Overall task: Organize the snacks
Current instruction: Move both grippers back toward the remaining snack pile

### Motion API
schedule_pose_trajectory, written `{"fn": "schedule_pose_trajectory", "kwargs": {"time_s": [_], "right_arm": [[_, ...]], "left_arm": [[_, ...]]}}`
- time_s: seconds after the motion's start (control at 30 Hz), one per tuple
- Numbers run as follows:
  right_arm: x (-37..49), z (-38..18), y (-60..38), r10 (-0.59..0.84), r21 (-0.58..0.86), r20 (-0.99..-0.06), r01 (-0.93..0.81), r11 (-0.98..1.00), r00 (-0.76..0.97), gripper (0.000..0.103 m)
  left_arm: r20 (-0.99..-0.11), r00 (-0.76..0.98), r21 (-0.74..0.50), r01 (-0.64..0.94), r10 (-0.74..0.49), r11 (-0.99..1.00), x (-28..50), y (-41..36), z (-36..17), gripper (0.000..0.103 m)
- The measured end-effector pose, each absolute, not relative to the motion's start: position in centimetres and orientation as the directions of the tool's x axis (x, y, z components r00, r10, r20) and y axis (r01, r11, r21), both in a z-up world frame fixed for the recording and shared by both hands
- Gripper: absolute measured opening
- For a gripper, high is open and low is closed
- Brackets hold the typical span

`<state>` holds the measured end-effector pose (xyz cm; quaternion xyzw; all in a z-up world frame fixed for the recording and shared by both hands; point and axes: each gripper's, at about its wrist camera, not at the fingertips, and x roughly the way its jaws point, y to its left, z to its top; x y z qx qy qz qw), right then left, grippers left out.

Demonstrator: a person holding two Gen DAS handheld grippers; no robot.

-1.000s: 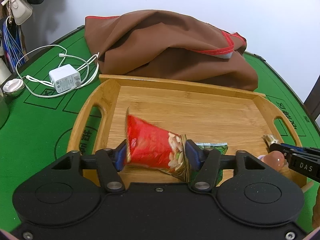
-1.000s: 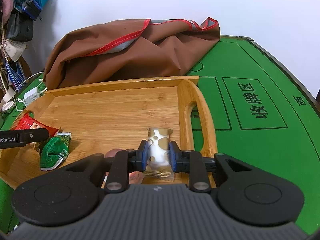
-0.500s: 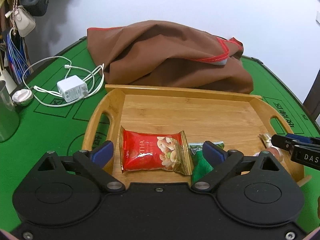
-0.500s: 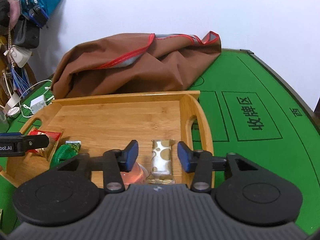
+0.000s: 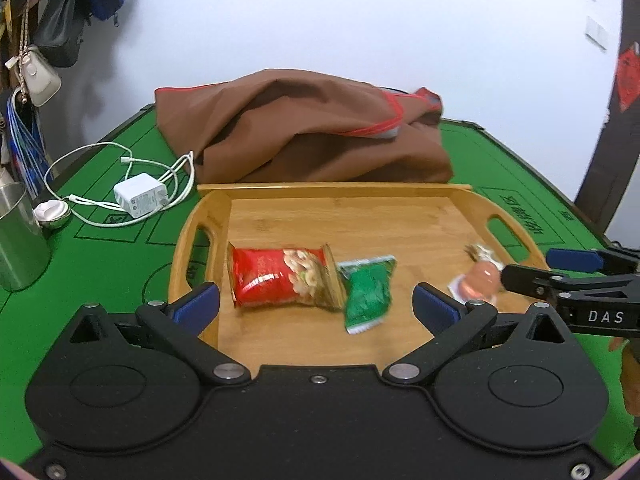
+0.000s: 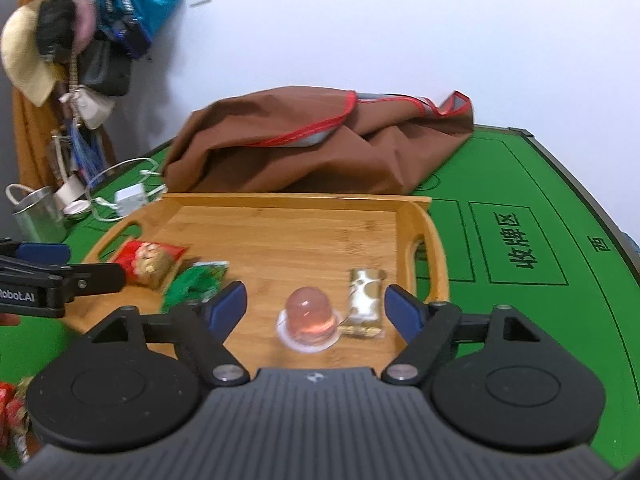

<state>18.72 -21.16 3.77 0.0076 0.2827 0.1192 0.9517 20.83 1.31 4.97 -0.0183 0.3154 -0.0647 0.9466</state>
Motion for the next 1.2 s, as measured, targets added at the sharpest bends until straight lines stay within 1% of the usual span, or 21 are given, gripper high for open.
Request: {"fn": "schedule_pose_trajectory", "kwargs": {"time_s": [0.37,0.83,0.93,1.03,1.2], "right_arm": [[13.8,3.4,-20.8,0.307,0.099,-0.524,-0.301,0.948,0.795,0.093],[7.3,2.0,-21.0,0.293,0.022,-0.508,-0.328,0.944,0.810,0.096],[6.2,1.6,-21.1,0.284,0.006,-0.509,-0.326,0.945,0.813,0.096],[5.1,1.1,-21.0,0.274,-0.009,-0.518,-0.325,0.946,0.811,0.097],[3.5,0.4,-20.9,0.263,-0.034,-0.533,-0.330,0.943,0.804,0.097]], "left_arm": [[-0.555,0.811,-0.078,0.171,-0.185,0.982,14.9,1.0,4.7,0.103],[-0.567,0.796,-0.075,0.207,-0.213,0.975,9.2,1.2,2.6,0.103],[-0.573,0.785,-0.096,0.221,-0.235,0.971,8.0,1.5,2.2,0.103],[-0.582,0.775,-0.115,0.222,-0.247,0.968,6.9,1.8,1.7,0.103],[-0.588,0.771,-0.113,0.222,-0.246,0.968,5.1,1.9,1.2,0.103]]}}
